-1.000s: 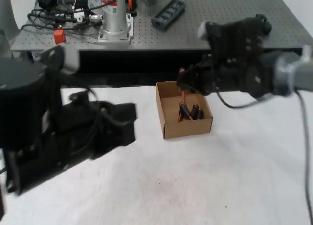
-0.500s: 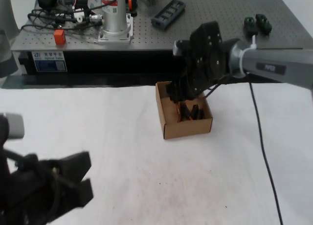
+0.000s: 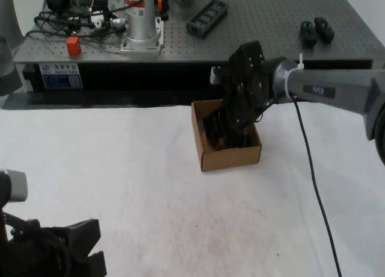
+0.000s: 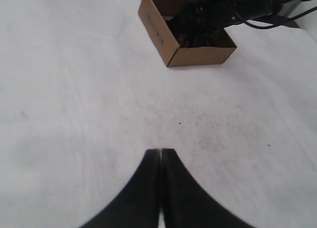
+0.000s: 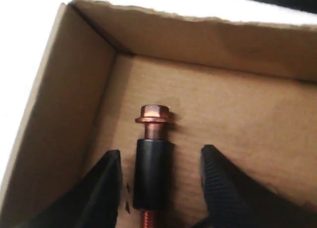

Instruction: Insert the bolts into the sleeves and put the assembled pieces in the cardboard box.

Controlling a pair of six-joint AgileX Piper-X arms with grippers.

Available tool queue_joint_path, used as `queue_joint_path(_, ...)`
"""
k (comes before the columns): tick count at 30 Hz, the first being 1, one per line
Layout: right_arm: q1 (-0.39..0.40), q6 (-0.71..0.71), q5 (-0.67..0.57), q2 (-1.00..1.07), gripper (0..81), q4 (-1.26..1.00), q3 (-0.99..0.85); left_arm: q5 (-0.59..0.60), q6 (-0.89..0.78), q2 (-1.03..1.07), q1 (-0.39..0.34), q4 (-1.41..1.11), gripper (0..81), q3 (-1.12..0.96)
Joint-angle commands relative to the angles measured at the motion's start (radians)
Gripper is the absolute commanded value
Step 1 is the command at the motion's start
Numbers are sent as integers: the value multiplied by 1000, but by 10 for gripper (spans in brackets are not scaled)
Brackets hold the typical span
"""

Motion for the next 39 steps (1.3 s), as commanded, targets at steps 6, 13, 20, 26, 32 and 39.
queue_joint_path(6, -49, -36, -270, -247, 57, 80, 42, -68, -23, -35, -1, 111, 6, -1)
queue_joint_path(13, -67, -55, -285, -629, 8, -95, 499, -107, -23, -202, -1, 273, 6, 17)
queue_joint_path(20, -70, 104, -219, -1078, 8, -338, 1025, -138, -41, -397, -1, 263, 6, 43)
queue_joint_path(26, -70, 106, -173, -1378, 8, -336, 1335, -136, -43, -428, -1, 263, 6, 44)
queue_joint_path(32, -70, 111, -173, -1520, 8, -336, 1523, -123, -43, -428, -1, 264, 6, 44)
queue_joint_path(39, -70, 118, -126, -1563, 8, -419, 1642, -186, -48, -428, -1, 259, 6, 57)
